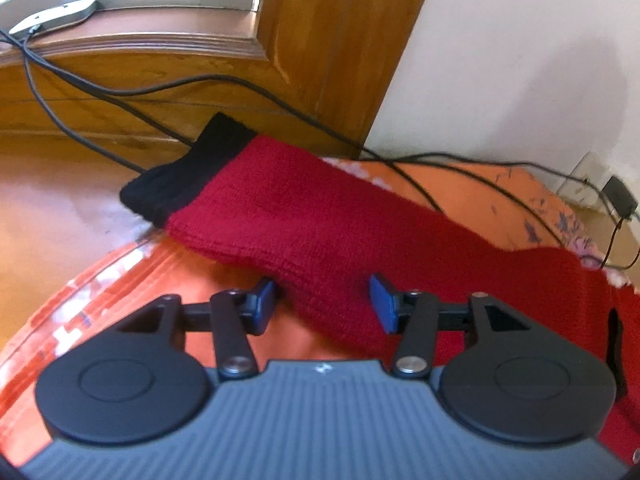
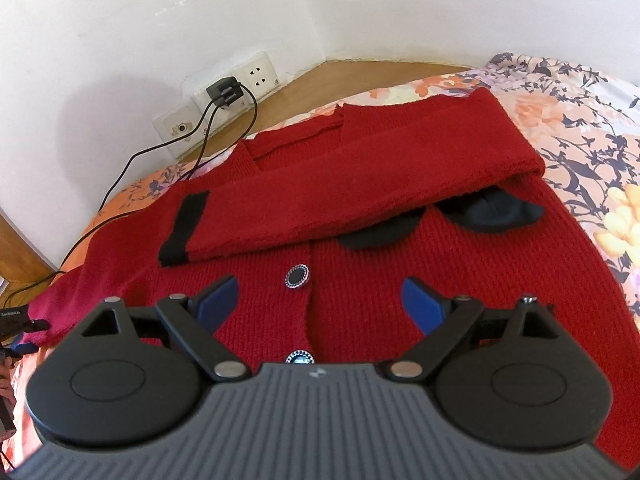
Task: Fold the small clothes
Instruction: 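Move the left gripper to the other sleeve's black cuff and grasp it, then lift the sleeve with the left gripper and fold it across the cardigan front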
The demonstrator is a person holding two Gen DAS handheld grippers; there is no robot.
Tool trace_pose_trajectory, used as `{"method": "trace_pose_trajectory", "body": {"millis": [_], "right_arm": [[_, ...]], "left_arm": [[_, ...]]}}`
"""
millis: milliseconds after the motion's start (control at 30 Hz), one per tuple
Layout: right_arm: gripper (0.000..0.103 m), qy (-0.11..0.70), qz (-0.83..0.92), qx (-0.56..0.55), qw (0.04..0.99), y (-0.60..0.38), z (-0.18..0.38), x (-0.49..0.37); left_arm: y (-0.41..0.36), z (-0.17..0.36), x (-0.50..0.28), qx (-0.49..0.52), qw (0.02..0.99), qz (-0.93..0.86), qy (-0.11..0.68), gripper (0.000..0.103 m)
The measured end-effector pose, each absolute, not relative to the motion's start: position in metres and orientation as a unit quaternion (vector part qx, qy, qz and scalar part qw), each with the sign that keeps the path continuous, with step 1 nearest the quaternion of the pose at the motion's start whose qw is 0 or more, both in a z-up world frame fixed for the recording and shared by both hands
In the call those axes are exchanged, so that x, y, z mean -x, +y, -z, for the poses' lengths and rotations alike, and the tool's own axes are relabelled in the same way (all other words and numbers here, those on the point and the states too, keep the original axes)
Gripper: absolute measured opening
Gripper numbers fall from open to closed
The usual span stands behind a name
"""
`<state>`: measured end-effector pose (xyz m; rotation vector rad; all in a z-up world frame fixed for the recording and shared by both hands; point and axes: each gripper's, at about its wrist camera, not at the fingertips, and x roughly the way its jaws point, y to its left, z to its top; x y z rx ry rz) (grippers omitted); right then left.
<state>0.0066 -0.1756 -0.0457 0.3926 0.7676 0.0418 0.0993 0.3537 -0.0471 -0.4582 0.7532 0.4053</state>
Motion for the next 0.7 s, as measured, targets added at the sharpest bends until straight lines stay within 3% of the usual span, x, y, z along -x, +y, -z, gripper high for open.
{"method": "trace_pose_trajectory", "body": {"millis": [267, 333, 400, 700], "right_arm": [[0.093, 0.378, -0.023, -0.178, 0.908, -0.168, 0.048, -0.008], [0.093, 0.378, -0.024, -0.174, 0.909, -0.167, 0.048, -0.007], [0.093, 0.378, -0.025, -0.171, 0.910, -0.166, 0.047, -0.007], [0.093, 0.375, -0.026, -0.169, 0.911, -0.168, 0.046, -0.009]], "left_arm": [[0.362, 0.054, -0.101, 0.238, 0.899, -0.176, 0.324, 0.049], [0.362, 0.052, -0.101, 0.226, 0.902, -0.175, 0.323, 0.024], [0.362, 0.048, -0.100, 0.227, 0.906, -0.168, 0.317, 0.018], [0.344, 0.012, -0.090, 0.209, 0.929, -0.150, 0.265, 0.015]]}}
